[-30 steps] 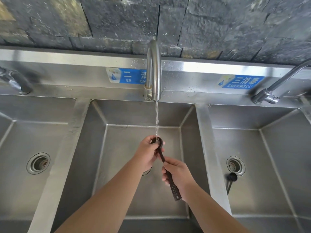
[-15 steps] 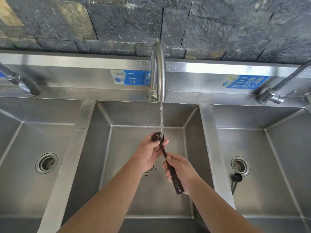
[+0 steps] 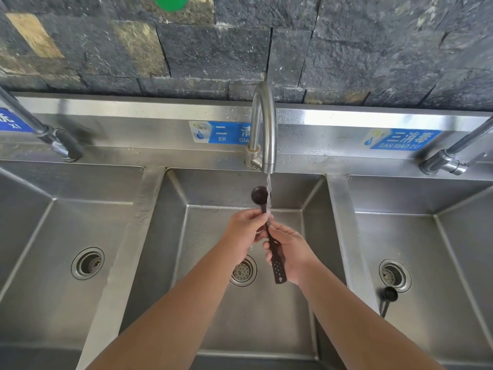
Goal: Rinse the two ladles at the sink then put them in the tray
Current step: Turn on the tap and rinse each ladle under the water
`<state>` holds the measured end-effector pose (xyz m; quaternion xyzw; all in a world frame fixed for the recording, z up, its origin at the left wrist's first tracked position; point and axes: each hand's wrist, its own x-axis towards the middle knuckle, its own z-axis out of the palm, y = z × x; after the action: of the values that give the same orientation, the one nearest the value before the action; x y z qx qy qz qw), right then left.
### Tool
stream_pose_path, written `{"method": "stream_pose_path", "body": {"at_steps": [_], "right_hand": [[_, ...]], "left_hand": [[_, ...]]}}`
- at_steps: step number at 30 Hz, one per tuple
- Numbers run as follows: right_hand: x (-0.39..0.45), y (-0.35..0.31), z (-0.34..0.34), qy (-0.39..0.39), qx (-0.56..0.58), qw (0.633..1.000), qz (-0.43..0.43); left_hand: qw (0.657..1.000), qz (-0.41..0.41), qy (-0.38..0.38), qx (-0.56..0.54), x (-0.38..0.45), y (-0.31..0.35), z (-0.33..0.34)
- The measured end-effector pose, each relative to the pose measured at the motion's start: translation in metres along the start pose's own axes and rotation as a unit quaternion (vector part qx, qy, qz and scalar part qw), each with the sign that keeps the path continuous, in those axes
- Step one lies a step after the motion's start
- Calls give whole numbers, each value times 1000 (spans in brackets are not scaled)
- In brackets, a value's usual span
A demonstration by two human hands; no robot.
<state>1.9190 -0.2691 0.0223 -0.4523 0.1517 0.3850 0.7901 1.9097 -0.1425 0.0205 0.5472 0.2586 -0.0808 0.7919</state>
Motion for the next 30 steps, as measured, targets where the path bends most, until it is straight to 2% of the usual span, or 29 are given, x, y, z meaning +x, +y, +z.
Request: {"method": "stream_pose_path", "body": {"at_steps": [6,9,12,16,25,30], "right_hand": [[10,-14,6,-11,-4,1000,-18],[12,-16,7,-30,-8,1000,-1],[14,-20,10,-55,3,998,-6],[22,-31,23,-81,13,996,-21],[26,-51,52,-91,19,995,-22],[17,-42,46,-79,11,997,-13]], "left_hand": [[995,49,6,85,9,26,2],[997,62,31,35,15,39,5],[998,60,8,-15,16,54,7],[997,79,-8,-1,20,73,7],[994,84,17,-65,28,92,2],[992,89,10,-84,20,77,2]]}}
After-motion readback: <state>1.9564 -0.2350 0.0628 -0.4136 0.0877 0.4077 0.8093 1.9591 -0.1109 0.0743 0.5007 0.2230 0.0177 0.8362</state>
